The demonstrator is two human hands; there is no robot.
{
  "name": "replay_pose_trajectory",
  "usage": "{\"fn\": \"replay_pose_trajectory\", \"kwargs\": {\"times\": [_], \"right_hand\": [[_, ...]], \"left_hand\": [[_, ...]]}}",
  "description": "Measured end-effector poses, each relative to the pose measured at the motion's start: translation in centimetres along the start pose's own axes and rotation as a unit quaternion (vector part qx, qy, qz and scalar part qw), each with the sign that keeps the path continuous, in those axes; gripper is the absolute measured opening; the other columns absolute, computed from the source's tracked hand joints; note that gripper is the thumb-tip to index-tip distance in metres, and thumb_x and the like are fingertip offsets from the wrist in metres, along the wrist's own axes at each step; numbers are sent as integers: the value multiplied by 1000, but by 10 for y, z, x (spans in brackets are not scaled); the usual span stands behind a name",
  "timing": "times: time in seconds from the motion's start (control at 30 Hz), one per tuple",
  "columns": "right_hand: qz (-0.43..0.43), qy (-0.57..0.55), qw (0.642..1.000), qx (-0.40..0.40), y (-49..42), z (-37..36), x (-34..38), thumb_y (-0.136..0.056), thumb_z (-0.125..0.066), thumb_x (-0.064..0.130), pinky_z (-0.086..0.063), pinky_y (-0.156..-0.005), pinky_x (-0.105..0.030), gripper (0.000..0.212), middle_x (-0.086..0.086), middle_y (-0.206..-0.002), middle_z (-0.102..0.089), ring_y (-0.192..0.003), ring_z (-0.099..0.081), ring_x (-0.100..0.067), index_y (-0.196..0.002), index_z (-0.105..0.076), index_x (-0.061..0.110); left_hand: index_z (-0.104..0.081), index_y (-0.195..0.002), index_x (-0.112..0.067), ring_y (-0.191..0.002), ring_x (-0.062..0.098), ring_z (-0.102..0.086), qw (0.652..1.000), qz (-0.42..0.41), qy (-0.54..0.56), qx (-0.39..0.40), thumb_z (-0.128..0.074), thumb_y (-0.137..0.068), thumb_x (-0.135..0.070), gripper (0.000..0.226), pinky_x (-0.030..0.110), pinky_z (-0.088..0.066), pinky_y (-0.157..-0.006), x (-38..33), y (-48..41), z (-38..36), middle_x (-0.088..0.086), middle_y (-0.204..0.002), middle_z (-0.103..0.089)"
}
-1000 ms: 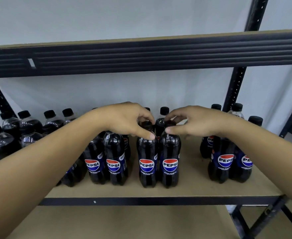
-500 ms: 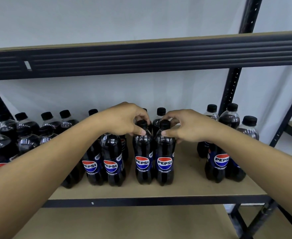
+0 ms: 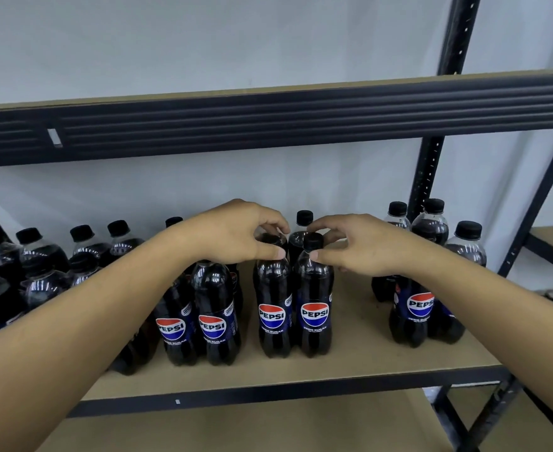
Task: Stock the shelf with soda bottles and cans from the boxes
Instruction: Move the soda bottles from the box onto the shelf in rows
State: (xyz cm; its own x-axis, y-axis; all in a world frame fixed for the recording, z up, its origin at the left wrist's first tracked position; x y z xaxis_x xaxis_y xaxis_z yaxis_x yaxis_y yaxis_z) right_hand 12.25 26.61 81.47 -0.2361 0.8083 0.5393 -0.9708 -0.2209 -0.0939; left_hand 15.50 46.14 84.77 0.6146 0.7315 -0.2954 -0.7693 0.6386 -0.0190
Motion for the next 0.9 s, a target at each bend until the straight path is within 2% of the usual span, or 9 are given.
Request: {"fn": "replay_pose_trajectory", "kwargs": {"times": [0.1,0.3,0.37,0.5,0.67,0.73,0.83,0.9], "right_hand": [[2,37,999,-31,15,11,4,-93,-65,50,-48,-105,-29,56,16,-132,-62,-112,-63,-1,-146,-49,38],[-17,95,991,-87,51,30,14,-99,-57,44,-44,-112,-30,48,21,-141,-55,-126,-52,2,-146,-48,38],[-37,117,987,-104,64,33,16,-100,-57,43,-45,-110,-29,48,19,-141,-56,-125,-52,2,-147,-48,36],[-90,140,977,-136,92,33,13,-100,-57,41,-42,-99,-17,47,23,-138,-55,-116,-52,3,-146,-49,37],[-158,163,958,-175,122,36,3,-99,-60,38,-48,-104,-35,46,9,-136,-63,-123,-59,-13,-144,-53,31],[-188,170,949,-186,132,40,-5,-99,-59,37,-49,-102,-36,42,5,-131,-67,-120,-62,-17,-140,-57,28],[-229,179,935,-201,142,50,-19,-99,-59,39,-43,-96,-24,46,3,-134,-65,-122,-60,-18,-144,-54,28],[-250,182,928,-209,146,55,-30,-100,-59,40,-37,-90,-22,50,1,-137,-62,-125,-57,-19,-147,-50,27]], "left_hand": [[-61,-133,-39,-115,2,-62,999,-32,12,-19,-71,-91,-45,43,33,-50,-106,-4,0,6,-17,-129,-64],[-59,-136,-40,-122,-3,-57,993,-113,26,-35,-67,-94,-48,44,33,-48,-108,-19,-3,7,-19,-134,-63],[-58,-138,-39,-123,-3,-56,989,-139,20,-42,-66,-94,-48,46,32,-47,-109,-27,-7,6,-17,-136,-62],[-55,-141,-37,-125,3,-55,982,-185,-4,-45,-64,-95,-49,48,33,-47,-107,-49,-16,1,-15,-139,-60],[-57,-140,-34,-129,10,-53,970,-238,-32,-41,-64,-95,-46,46,34,-45,-108,-89,-30,-9,-10,-140,-60],[-59,-137,-32,-124,12,-56,965,-255,-49,-34,-65,-95,-43,44,32,-47,-103,-105,-37,-13,-8,-135,-63],[-60,-136,-30,-116,16,-59,964,-255,-69,-22,-67,-93,-44,46,34,-49,-95,-126,-52,-20,-3,-127,-66],[-60,-135,-29,-113,18,-58,966,-249,-73,-14,-68,-92,-46,48,35,-50,-94,-138,-63,-25,-2,-127,-65]]}}
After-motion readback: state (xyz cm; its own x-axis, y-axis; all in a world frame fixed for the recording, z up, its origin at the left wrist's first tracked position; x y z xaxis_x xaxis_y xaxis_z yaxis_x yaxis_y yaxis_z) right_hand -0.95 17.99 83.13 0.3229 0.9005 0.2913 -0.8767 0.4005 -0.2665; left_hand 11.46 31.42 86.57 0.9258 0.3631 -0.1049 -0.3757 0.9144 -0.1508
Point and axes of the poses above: each hand's wrist, its own y-axis away from the middle knuckle, its own z-axis out of the back of the hand, x = y × z, the point moved 5 cm from there along -y, towards the middle knuckle
